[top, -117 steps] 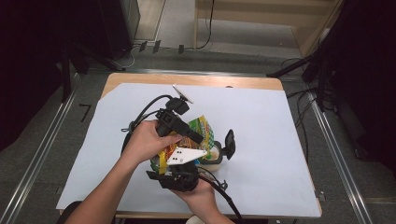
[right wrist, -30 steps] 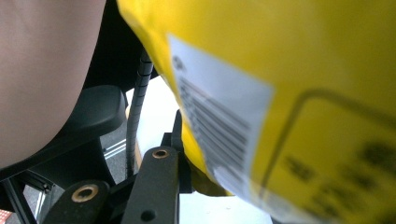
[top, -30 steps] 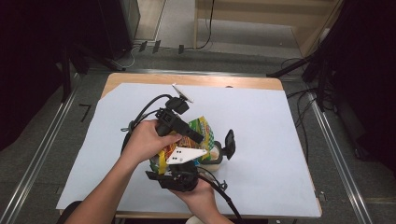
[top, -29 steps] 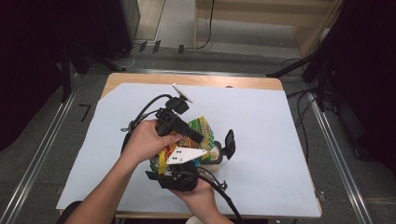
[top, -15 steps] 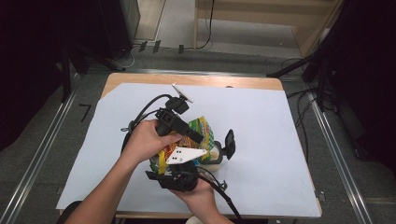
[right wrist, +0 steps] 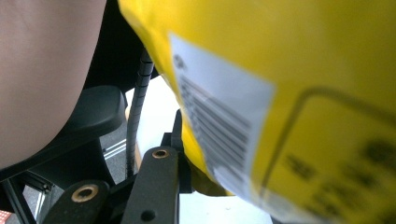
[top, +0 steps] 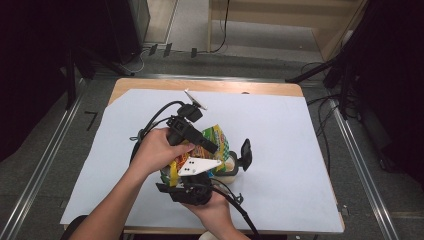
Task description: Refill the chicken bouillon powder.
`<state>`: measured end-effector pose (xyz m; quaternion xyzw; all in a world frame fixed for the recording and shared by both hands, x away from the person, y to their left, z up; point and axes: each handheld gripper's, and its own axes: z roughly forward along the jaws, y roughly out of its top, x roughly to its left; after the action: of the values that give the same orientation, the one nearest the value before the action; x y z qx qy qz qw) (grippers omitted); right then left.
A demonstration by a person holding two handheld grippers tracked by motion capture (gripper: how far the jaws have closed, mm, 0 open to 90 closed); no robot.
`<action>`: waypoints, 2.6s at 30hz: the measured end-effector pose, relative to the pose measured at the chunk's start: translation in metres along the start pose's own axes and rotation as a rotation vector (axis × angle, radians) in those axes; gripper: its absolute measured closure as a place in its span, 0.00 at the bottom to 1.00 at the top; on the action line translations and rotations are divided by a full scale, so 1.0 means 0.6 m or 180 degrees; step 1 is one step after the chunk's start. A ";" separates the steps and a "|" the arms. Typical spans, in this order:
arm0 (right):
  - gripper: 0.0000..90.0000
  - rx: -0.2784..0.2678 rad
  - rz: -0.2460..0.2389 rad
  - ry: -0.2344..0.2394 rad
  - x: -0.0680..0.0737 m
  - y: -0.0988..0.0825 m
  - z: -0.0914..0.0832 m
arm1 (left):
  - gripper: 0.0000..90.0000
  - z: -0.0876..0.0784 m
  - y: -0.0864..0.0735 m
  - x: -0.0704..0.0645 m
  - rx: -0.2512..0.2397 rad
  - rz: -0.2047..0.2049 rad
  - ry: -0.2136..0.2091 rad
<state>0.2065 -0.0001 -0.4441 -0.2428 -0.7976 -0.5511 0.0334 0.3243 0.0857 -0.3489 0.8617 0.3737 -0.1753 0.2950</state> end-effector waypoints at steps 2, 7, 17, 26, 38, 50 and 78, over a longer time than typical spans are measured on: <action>0.81 -0.0002 0.0001 0.0000 0.000 0.000 0.000 | 0.77 0.000 0.000 0.000 0.0003 0.0001 0.0000; 0.81 -0.0006 0.0022 -0.0002 0.000 0.000 -0.001 | 0.77 0.002 0.003 0.001 0.0025 -0.0012 -0.0015; 0.81 -0.0017 0.0032 -0.0013 -0.002 0.001 -0.001 | 0.77 0.003 0.006 0.002 0.0041 0.0004 -0.0017; 0.81 -0.0042 0.0054 -0.0024 -0.003 0.001 -0.001 | 0.77 0.003 0.008 -0.001 0.0039 0.0034 0.0014; 0.81 -0.0074 0.0119 0.0020 0.000 0.004 -0.002 | 0.76 -0.001 0.009 -0.007 0.0045 0.0051 0.0058; 0.81 -0.0099 0.0157 0.0030 0.000 0.003 -0.001 | 0.76 0.000 0.009 -0.012 0.0040 0.0080 0.0093; 0.81 -0.0086 0.0063 0.0026 -0.001 0.006 0.000 | 0.76 -0.007 0.007 -0.013 -0.0025 0.0081 0.0105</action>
<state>0.2085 0.0004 -0.4412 -0.2490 -0.7875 -0.5625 0.0389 0.3226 0.0820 -0.3402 0.8680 0.3682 -0.1558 0.2944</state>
